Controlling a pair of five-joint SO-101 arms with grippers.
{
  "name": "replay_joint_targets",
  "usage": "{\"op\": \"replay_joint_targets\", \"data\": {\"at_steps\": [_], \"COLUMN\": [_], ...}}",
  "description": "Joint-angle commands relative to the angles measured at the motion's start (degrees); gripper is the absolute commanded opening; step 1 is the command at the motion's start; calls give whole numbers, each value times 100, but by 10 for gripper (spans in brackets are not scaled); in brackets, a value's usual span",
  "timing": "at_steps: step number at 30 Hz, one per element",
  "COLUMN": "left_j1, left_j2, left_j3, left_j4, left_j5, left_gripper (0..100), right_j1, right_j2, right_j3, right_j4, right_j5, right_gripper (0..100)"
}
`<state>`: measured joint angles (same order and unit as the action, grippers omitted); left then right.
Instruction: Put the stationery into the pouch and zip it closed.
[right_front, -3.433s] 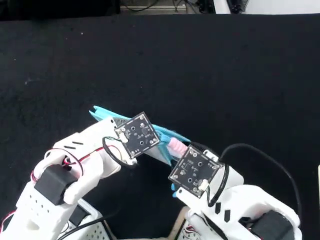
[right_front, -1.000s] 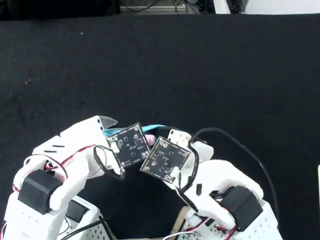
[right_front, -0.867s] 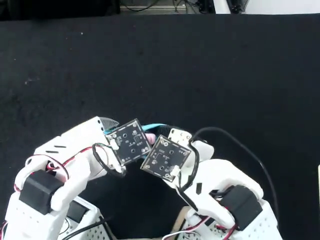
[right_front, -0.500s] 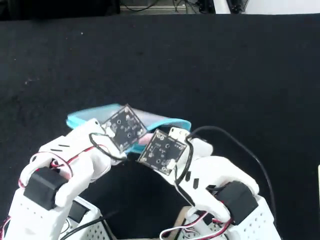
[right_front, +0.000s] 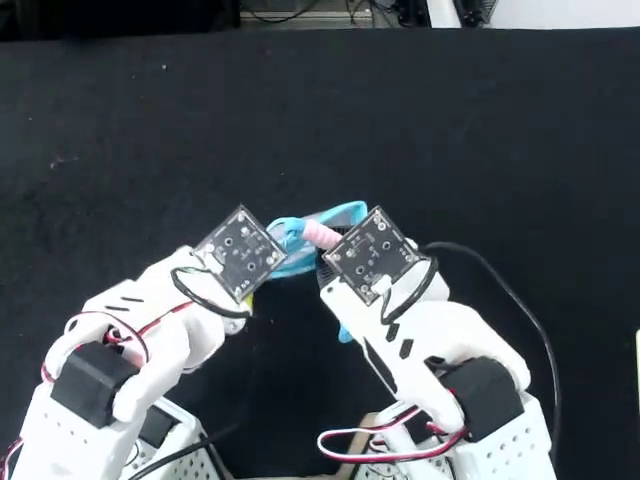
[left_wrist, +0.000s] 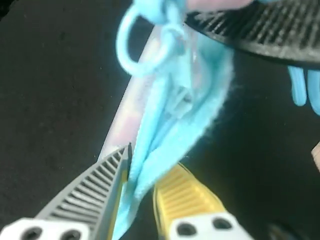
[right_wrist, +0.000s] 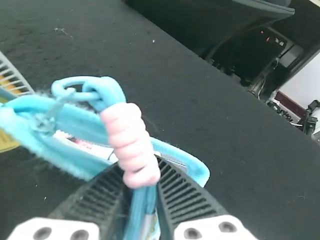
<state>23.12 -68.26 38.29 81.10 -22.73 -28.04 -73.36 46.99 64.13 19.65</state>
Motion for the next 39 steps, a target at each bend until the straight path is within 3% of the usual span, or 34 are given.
{"op": "replay_joint_targets", "data": {"at_steps": [1, 8, 15, 18, 21, 28, 39], "left_j1": [22, -4, -48, -48, -110, -1024, -1033], "left_j2": [18, 18, 18, -18, -413, -2145, -2963], "left_j3": [215, 505, 1051, 936, 884, 1508, 2334], "left_j4": [132, 79, -571, -607, -598, -598, -651], "left_j5": [-387, -466, -440, -404, -79, -53, 123], "left_gripper": [30, 107, 97, 37, 30, 30, 30], "right_j1": [-167, -176, -176, -149, 62, 571, 563], "right_j2": [382, 347, 338, 338, 330, 382, 382], "right_j3": [-163, -31, -22, -22, -22, -13, 268], "right_j4": [-97, -123, -114, -79, -70, -176, -325], "right_j5": [-35, -35, -35, -35, -35, -35, -35], "right_gripper": [11, 11, 11, 11, 11, 11, 14]}}
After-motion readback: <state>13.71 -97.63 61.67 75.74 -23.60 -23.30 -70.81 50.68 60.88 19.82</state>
